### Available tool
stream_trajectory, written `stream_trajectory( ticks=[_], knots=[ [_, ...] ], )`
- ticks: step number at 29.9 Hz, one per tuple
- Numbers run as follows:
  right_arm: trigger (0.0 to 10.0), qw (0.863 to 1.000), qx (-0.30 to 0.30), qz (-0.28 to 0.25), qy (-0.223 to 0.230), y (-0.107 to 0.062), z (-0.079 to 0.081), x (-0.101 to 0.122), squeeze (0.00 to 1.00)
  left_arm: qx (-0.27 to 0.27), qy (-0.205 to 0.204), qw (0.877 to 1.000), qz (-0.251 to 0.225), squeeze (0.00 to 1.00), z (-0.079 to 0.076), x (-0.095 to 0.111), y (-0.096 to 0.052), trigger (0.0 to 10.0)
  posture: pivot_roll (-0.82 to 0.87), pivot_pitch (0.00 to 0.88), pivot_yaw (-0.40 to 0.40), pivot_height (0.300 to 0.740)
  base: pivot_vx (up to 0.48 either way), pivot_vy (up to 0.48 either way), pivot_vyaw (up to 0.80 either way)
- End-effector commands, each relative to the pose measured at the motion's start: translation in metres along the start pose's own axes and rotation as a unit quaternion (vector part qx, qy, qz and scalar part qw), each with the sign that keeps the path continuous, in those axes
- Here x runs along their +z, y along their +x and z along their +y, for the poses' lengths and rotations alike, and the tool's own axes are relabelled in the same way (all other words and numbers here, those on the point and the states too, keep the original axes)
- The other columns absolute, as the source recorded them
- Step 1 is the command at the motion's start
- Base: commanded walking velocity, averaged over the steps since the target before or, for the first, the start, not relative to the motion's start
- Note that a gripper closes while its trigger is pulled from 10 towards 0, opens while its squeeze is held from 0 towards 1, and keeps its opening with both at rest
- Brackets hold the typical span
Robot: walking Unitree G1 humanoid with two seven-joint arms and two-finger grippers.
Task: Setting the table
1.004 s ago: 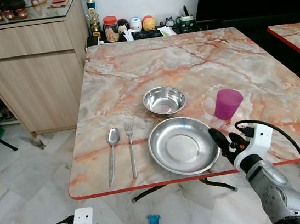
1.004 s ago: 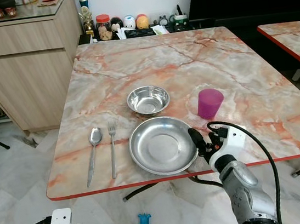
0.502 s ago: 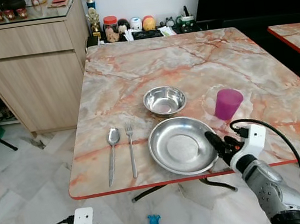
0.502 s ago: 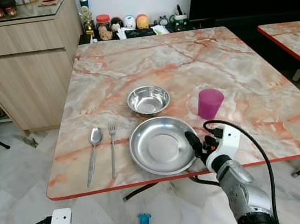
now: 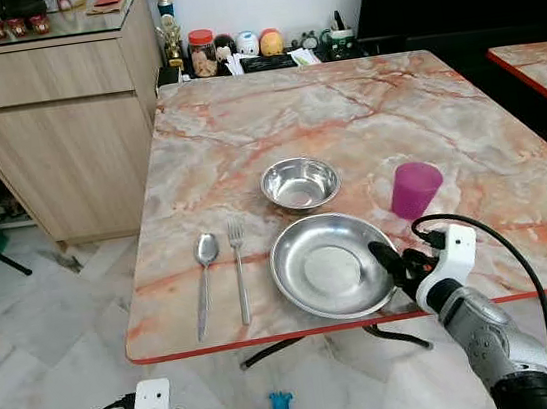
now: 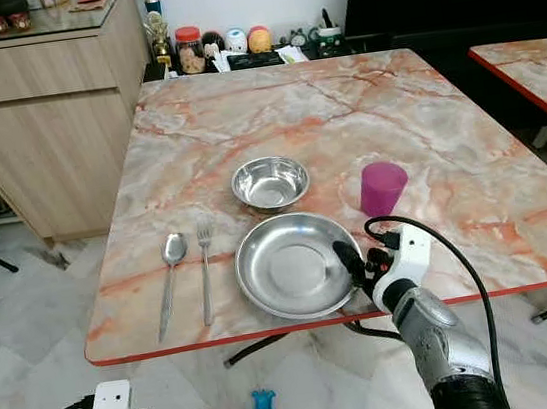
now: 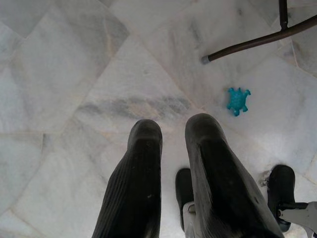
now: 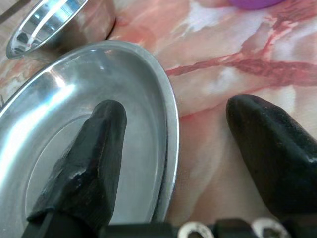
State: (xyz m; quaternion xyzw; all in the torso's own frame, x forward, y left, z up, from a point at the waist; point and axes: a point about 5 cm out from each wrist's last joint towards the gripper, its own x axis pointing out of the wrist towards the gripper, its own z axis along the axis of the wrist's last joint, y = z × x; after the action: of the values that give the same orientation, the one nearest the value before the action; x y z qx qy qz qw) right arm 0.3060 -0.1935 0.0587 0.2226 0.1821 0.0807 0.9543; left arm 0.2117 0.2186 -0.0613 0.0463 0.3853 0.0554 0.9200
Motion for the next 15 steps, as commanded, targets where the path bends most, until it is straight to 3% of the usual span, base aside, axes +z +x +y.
stream_trajectory(
  ticks=[1, 2, 3, 6, 7, 10, 12, 13, 14, 15],
  knots=[
    [10.0, 1.0, 0.007, 0.007, -0.01, 0.0029, 0.0026, 0.0015, 0.0, 0.002, 0.006, 1.0, 0.015, 0.0, -0.0004, -0.0064, -0.0011, 10.0, 0.12, 0.0, -0.051, 0.74, 0.0, 0.0, 0.0],
    [7.1, 1.0, 0.009, 0.007, -0.012, 0.0038, 0.0037, 0.0016, 0.0, 0.002, 0.006, 1.0, 0.015, 0.0, -0.0006, -0.0065, -0.0011, 10.0, 0.12, 0.0, -0.052, 0.74, 0.0, 0.0, 0.0],
    [6.1, 1.0, 0.01, 0.008, -0.014, 0.0042, 0.0044, 0.0016, 0.0, 0.003, 0.006, 1.0, 0.016, 0.0, -0.0006, -0.0066, -0.0012, 10.0, 0.12, 0.0, -0.051, 0.74, 0.0, 0.0, 0.0],
    [6.9, 1.0, 0.012, 0.009, -0.016, 0.005, 0.0054, 0.0015, 0.0, 0.003, 0.006, 1.0, 0.016, 0.0, -0.0008, -0.0068, -0.0012, 10.0, 0.13, 0.0, -0.053, 0.74, 0.0, 0.0, 0.0],
    [10.0, 1.0, 0.013, 0.01, -0.018, 0.0058, 0.006, 0.0015, 0.0, 0.003, 0.006, 1.0, 0.016, 0.0, -0.0009, -0.0069, -0.0012, 10.0, 0.13, 0.0, -0.053, 0.74, 0.0, 0.0, 0.0],
    [10.0, 1.0, 0.014, 0.011, -0.02, 0.0064, 0.0063, 0.0015, 0.0, 0.003, 0.006, 1.0, 0.016, 0.0, -0.001, -0.007, -0.0012, 10.0, 0.13, 0.0, -0.054, 0.74, 0.0, 0.0, 0.0],
    [4.9, 1.0, 0.018, 0.013, -0.021, 0.007, 0.0071, 0.0013, 0.0, 0.002, 0.005, 1.0, 0.017, 0.0, -0.0014, -0.0071, -0.0012, 10.0, 0.13, 0.0, -0.055, 0.74, 0.0, 0.0, 0.0],
    [2.0, 0.999, 0.018, 0.014, -0.024, 0.007, 0.0072, 0.001, 0.0, 0.002, 0.005, 1.0, 0.017, 0.0, -0.0015, -0.0072, -0.0012, 10.0, 0.13, 0.0, -0.055, 0.74, 0.0, 0.0, 0.0],
    [0.0, 0.999, 0.018, 0.017, -0.027, 0.007, 0.0072, 0.0001, 0.0, 0.001, 0.005, 1.0, 0.018, 0.0, -0.0017, -0.0074, -0.0013, 10.0, 0.13, 0.0, -0.055, 0.74, 0.0, 0.0, 0.0],
    [0.0, 0.999, 0.018, 0.017, -0.027, 0.007, 0.0072, 0.0001, 0.0, 0.001, 0.005, 1.0, 0.018, 0.0, -0.0017, -0.0074, -0.0013, 10.0, 0.13, 0.0, -0.055, 0.74, 0.0, 0.0, 0.0]
  ],
)
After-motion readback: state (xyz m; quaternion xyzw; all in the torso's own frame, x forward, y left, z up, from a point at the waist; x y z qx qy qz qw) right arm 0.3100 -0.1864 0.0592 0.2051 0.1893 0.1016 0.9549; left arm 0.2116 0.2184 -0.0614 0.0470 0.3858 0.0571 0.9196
